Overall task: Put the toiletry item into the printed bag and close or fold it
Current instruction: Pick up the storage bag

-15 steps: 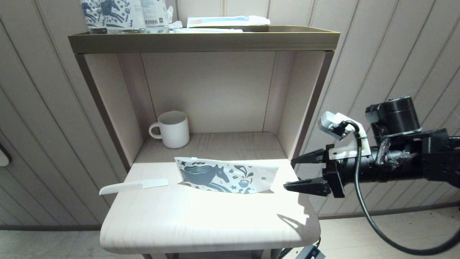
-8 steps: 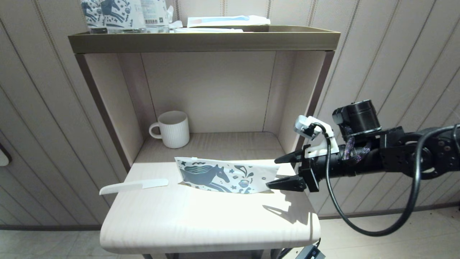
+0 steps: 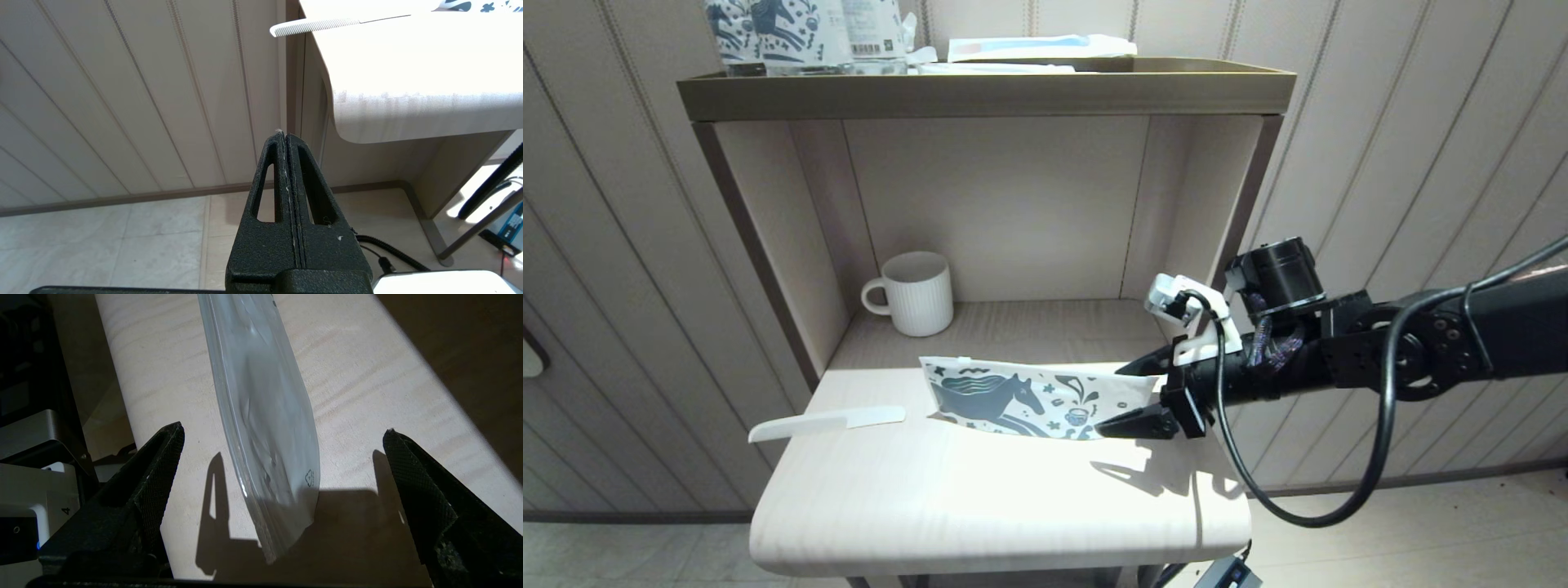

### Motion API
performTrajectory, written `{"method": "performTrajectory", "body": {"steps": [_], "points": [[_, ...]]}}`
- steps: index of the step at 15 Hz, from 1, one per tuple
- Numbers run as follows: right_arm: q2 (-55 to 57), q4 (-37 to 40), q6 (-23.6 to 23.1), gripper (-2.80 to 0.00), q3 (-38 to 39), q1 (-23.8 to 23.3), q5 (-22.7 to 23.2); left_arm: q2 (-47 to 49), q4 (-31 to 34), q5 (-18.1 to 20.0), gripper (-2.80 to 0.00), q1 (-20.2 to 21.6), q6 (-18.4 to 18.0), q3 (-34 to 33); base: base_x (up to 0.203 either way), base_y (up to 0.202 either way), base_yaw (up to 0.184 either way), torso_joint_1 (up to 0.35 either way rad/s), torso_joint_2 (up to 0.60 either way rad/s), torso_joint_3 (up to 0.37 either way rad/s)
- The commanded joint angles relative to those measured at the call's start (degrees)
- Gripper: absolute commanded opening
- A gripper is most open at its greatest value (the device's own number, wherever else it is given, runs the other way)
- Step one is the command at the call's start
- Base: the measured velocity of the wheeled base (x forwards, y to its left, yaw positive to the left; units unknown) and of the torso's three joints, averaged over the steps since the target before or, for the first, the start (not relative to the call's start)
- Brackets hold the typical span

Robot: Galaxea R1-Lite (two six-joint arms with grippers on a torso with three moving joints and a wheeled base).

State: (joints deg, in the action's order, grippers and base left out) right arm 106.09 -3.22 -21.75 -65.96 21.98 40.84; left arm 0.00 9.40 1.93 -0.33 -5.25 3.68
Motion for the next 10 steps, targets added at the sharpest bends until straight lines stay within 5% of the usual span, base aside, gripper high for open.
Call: {"method": "performTrajectory", "body": {"steps": [1, 10], "points": [[1.6, 0.1, -0.1, 0.0, -0.9, 0.5, 0.1, 0.0, 0.0, 0.0, -2.8, 0.0, 0.1, 0.0, 0.0, 0.0, 0.0, 0.0, 0.0, 0.0], [2.6, 0.1, 0.0, 0.0, -2.0, 1.2, -2.3, 0.0, 0.0, 0.0, -2.8, 0.0, 0.1, 0.0, 0.0, 0.0, 0.0, 0.0, 0.0, 0.0]]}}
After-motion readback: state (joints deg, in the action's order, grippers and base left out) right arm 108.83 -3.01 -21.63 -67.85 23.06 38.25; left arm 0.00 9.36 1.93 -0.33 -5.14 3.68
